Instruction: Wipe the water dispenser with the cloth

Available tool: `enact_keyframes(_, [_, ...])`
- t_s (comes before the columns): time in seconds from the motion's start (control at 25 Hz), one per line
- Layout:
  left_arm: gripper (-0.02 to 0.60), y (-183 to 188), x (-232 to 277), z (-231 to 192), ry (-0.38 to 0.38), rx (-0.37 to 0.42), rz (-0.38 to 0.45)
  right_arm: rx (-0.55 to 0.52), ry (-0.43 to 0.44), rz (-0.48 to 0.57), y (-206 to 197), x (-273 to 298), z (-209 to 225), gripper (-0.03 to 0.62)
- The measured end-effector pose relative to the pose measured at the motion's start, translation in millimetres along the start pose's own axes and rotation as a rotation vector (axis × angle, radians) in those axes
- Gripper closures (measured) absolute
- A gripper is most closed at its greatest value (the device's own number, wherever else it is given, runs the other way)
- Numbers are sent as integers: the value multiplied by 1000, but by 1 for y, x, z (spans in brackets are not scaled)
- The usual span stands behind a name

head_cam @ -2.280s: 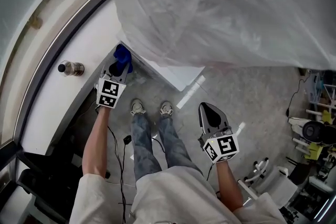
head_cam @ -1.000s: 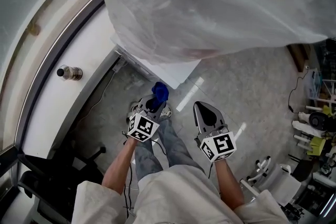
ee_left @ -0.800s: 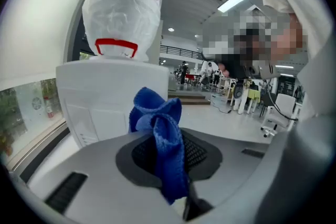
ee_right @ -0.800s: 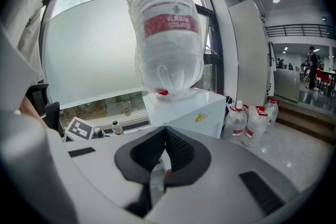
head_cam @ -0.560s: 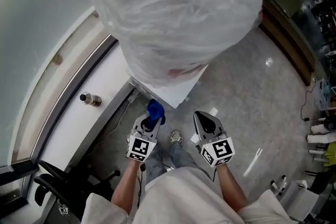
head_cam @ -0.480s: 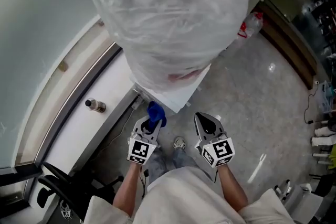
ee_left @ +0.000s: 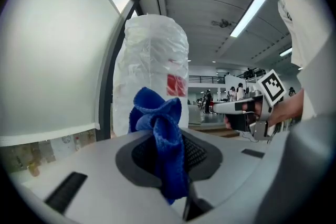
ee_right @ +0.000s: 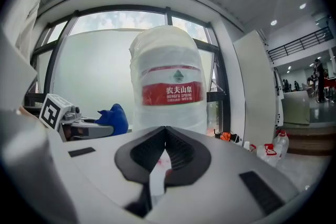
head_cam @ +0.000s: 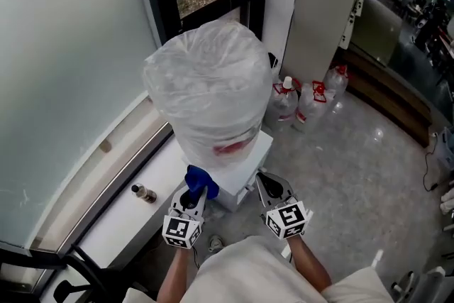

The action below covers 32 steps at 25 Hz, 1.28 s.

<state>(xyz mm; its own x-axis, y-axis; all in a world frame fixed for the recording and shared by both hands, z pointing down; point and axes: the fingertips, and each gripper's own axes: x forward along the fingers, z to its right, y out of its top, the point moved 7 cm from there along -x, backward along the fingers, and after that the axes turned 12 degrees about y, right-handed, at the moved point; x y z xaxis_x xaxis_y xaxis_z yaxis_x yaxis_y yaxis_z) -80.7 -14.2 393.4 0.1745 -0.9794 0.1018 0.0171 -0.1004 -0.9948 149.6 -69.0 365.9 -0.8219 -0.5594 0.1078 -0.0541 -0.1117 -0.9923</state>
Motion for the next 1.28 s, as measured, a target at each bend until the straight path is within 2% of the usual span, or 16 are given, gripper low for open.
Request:
enact_keyframes(0.4, [503, 5, -14, 45, 50, -9, -8, -35, 58, -6, 0, -34, 2, 579])
enact_keyframes(0.56, [503, 6, -26, 66, 63, -20, -8, -13, 87, 5, -6, -56, -5, 579])
enact_keyframes(0.68, [503, 3, -39, 81, 58, -32, -14, 13, 75, 0, -16, -75, -14, 579])
enact_keyframes(0.96, [503, -1, -80, 100, 48, -39, -5, 4, 40, -3, -23, -107, -54, 580])
enact_keyframes(1.28, [503, -8, -162, 121, 30, -38, 6, -2, 21, -3, -36, -157, -126, 580])
